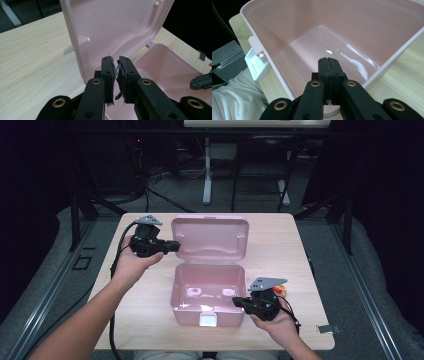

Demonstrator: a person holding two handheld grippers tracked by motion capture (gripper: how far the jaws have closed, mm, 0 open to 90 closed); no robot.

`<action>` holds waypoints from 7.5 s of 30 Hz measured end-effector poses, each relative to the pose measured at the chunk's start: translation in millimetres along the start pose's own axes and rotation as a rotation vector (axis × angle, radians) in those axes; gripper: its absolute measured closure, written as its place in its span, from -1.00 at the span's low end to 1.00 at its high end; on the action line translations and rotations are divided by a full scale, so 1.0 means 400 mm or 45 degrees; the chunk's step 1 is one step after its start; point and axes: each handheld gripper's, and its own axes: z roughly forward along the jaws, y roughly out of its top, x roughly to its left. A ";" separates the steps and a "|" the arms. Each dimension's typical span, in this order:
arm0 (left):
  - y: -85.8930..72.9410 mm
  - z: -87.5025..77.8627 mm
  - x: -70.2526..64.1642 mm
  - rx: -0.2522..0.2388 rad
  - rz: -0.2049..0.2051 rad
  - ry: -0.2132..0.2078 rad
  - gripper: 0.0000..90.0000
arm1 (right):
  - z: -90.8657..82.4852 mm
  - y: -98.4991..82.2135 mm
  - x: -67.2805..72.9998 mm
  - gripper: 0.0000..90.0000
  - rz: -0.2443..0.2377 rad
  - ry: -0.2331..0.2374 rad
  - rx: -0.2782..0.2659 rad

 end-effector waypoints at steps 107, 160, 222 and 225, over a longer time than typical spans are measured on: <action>-0.240 -0.035 0.036 0.108 -0.009 0.077 -0.15 | -0.013 0.050 -0.282 -0.52 0.171 -0.340 0.488; -0.240 -0.042 0.039 0.094 -0.015 0.070 -0.15 | 0.110 -0.016 -0.378 -0.61 0.294 -0.395 0.921; -0.241 -0.043 0.042 0.099 -0.025 0.059 -0.15 | 0.095 0.037 -0.346 -0.56 0.200 -0.383 0.979; -0.241 -0.043 0.042 0.099 -0.024 0.058 -0.15 | 0.089 0.051 -0.338 -0.56 0.187 -0.374 0.968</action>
